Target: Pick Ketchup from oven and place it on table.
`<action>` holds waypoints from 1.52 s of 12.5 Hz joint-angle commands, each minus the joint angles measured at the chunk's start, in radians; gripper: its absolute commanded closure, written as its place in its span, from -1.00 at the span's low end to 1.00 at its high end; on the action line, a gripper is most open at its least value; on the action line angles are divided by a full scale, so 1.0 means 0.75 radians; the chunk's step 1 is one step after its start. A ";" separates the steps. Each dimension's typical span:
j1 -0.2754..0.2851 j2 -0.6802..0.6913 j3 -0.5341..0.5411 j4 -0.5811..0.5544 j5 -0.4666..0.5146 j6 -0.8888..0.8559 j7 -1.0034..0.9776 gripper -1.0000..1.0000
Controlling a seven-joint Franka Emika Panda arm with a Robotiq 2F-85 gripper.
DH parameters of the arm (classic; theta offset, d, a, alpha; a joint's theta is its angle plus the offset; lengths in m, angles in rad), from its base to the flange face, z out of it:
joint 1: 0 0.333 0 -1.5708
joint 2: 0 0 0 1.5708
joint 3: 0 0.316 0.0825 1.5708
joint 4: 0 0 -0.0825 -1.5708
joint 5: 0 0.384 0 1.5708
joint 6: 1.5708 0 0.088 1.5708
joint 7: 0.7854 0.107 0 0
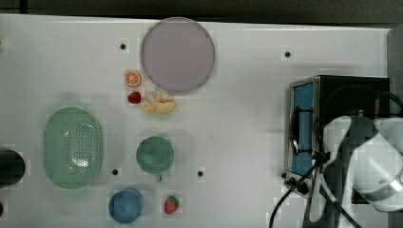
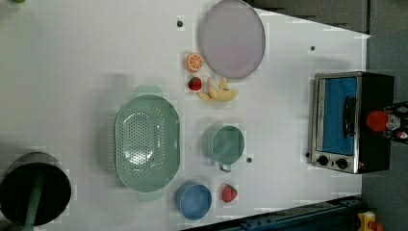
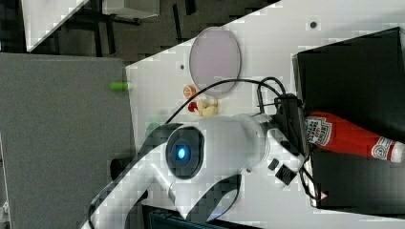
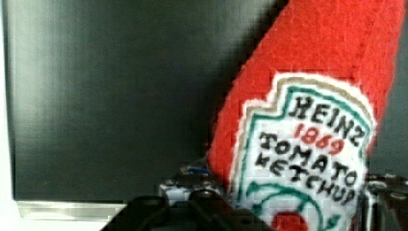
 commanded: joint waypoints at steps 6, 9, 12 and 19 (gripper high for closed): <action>0.111 -0.223 0.147 0.473 -0.190 -0.493 0.027 -0.29; 0.166 -0.254 0.318 0.549 -0.190 -0.702 0.027 -0.29; 0.211 -0.249 0.513 0.529 -0.190 -0.736 0.027 -0.29; 0.226 -0.249 0.684 0.130 -0.190 -0.554 0.029 -0.29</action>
